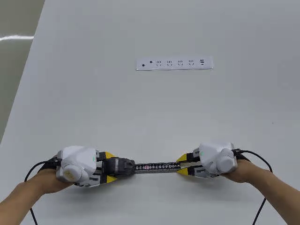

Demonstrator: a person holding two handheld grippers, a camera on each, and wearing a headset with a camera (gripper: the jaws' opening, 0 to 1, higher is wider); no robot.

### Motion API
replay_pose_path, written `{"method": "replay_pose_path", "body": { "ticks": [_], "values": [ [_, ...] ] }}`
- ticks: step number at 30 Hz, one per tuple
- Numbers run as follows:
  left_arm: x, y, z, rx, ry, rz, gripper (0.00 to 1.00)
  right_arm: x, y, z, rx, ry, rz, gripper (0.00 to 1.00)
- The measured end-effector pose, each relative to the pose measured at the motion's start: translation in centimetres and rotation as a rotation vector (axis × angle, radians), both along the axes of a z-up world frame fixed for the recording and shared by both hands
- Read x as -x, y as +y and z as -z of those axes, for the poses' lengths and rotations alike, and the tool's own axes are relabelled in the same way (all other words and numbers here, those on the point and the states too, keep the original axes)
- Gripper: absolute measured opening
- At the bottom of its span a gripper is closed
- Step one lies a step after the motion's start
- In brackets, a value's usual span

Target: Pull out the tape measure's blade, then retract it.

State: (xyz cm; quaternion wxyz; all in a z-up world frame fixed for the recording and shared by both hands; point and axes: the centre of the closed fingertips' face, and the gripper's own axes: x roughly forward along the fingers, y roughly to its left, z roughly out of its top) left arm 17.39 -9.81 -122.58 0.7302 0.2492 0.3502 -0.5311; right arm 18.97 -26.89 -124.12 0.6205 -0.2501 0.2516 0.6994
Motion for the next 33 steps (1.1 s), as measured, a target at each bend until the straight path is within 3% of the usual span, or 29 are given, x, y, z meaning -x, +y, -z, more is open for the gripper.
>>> {"method": "replay_pose_path", "body": {
  "ticks": [33],
  "values": [
    [0.1, 0.0, 0.0, -0.009, 0.004, 0.003, 0.30, -0.2, -2.0, -0.1, 0.012, 0.001, 0.008, 0.10]
  ]
}}
